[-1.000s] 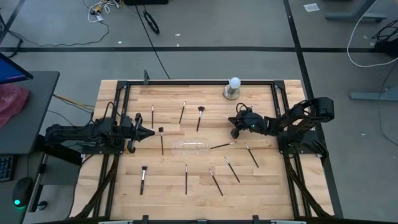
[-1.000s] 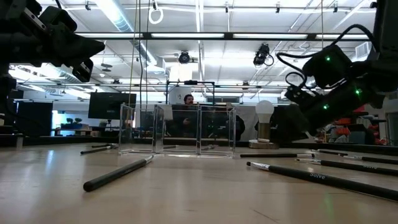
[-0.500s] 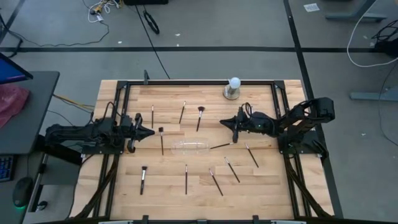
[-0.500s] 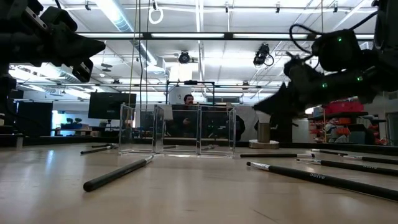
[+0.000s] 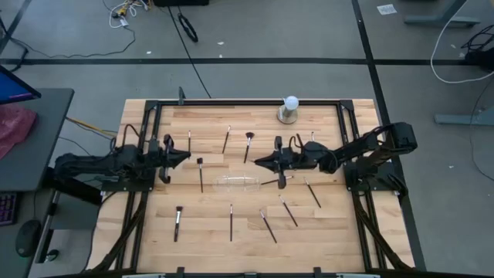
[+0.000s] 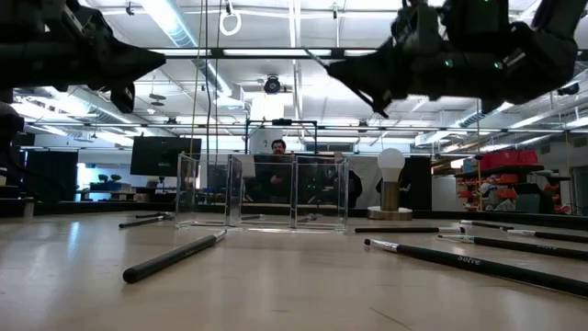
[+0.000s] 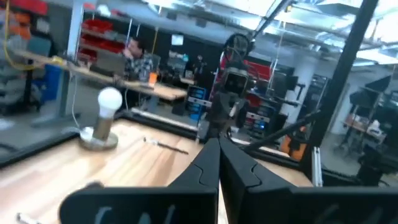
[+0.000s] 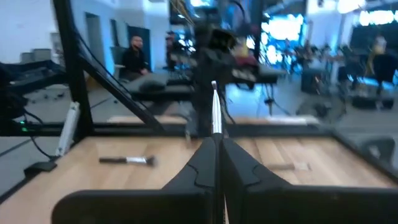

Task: Put items in baskets/containers
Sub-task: Put the liner brush into the transparent organizer

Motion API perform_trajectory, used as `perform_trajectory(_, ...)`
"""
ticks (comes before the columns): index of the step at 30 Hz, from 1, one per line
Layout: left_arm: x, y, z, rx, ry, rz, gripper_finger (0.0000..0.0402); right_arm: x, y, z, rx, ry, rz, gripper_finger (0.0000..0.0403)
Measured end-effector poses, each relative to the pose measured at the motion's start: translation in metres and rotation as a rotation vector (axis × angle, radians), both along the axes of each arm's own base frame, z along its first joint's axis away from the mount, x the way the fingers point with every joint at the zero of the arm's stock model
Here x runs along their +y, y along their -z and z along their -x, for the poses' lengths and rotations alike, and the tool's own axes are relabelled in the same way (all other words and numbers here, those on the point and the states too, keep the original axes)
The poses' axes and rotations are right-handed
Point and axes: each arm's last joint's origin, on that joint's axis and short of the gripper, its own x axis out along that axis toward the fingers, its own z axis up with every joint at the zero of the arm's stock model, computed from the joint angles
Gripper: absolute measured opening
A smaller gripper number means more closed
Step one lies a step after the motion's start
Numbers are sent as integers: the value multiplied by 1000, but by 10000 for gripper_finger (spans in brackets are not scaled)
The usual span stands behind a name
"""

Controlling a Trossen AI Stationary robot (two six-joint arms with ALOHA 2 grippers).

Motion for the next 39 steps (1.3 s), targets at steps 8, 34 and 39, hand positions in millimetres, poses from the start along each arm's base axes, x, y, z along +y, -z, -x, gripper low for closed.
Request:
perform_trajectory(8,-6,1,-25,40,71,-143,4,3,-23,-16,-66,-56,49,8)
perform_trajectory(34,-27,-23,-195,60,87,-418,246,13,-24,-17,-71,-89,54,9)
perform_trajectory(39,-30,-29,-206,-21,97,-445,228,17,-23,-16,-71,-101,71,9)
